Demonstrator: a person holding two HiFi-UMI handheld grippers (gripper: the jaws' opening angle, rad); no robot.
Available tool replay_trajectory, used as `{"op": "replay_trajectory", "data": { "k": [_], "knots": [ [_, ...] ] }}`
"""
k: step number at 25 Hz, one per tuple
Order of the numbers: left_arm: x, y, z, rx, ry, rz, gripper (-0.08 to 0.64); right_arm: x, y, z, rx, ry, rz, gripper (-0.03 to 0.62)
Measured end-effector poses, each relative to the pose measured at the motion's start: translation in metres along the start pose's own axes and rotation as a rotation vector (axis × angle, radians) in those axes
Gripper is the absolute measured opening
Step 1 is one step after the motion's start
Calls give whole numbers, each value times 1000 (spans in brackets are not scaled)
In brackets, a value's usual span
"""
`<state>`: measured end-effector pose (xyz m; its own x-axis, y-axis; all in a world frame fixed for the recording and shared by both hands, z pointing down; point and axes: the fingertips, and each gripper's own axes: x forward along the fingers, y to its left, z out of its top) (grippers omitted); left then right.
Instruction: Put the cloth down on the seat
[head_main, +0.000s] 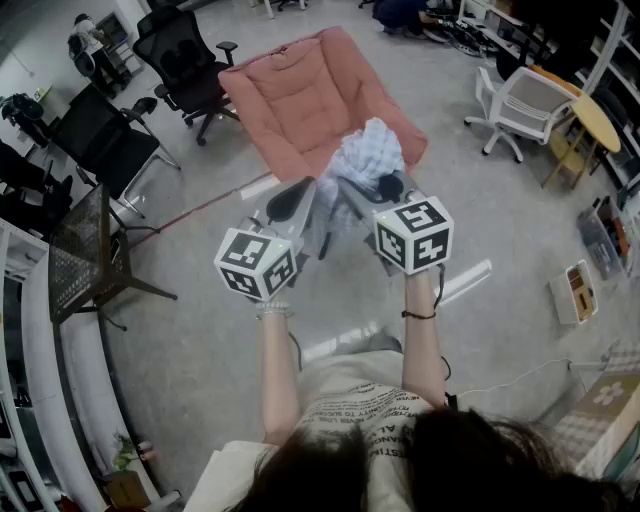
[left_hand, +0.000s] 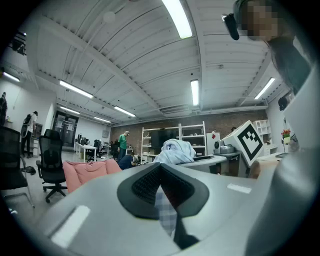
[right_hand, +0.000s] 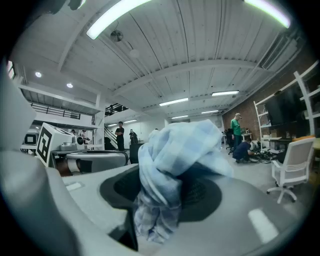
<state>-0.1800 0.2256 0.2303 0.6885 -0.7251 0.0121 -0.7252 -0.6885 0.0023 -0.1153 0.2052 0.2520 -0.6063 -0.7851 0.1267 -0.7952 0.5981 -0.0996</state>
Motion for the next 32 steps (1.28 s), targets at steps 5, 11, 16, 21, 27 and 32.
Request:
{"op": "replay_trajectory", "data": {
  "k": [5,11,16,21,27,32],
  "knots": [
    [5,-4,0,-1,2,-6,-3,-2,-4,0,4,-3,-1,209],
    [15,-6,-2,-2,10,-5,-3,-3,-15,1,23,-9,-1,210],
    [29,-10,-5,-17,9,8,-3,-7,-30,-4,35,5,3,209],
    [53,-17,-15,-47,23,41,-3,-12,-59,-14,56,37,11,209],
    [87,-33,-19,-76,54,64,-3,-19,-109,-6,107,51,20,209],
    [113,-42,-15,-85,34,97,-3,-26,-140,-5,79,71,37,209]
  ]
}}
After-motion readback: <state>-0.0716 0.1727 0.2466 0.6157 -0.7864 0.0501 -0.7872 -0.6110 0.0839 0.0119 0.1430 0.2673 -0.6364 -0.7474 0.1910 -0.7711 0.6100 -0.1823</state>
